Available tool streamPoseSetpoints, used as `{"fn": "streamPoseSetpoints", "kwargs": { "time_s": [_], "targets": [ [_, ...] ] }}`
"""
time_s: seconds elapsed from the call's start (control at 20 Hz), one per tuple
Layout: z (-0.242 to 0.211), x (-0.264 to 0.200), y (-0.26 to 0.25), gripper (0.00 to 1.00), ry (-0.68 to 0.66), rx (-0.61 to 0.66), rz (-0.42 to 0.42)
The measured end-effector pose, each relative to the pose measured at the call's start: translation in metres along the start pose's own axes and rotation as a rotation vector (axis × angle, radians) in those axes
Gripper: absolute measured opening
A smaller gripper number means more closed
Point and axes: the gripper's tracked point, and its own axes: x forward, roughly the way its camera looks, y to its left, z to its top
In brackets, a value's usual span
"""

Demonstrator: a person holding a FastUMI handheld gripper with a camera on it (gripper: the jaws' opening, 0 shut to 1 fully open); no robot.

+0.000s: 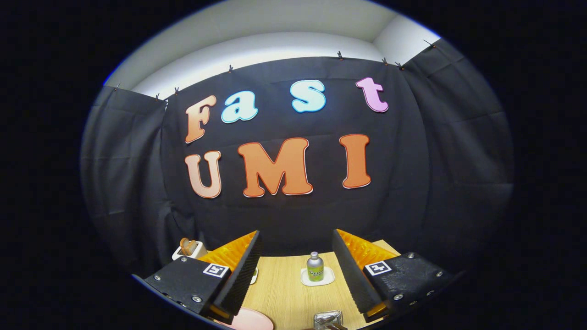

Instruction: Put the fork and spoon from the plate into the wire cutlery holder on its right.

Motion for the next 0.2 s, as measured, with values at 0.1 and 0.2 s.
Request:
{"fn": "streamPoseSetpoints", "kwargs": {
  "time_s": [0.1,0.2],
  "targets": [
    [0.006,-0.0002,-0.0012,0.92,-0.02,0.003,-0.003],
    [0.0114,-0.0015,-0.0001,0.92,-0.043,0.004,-0.002]
  ]
}}
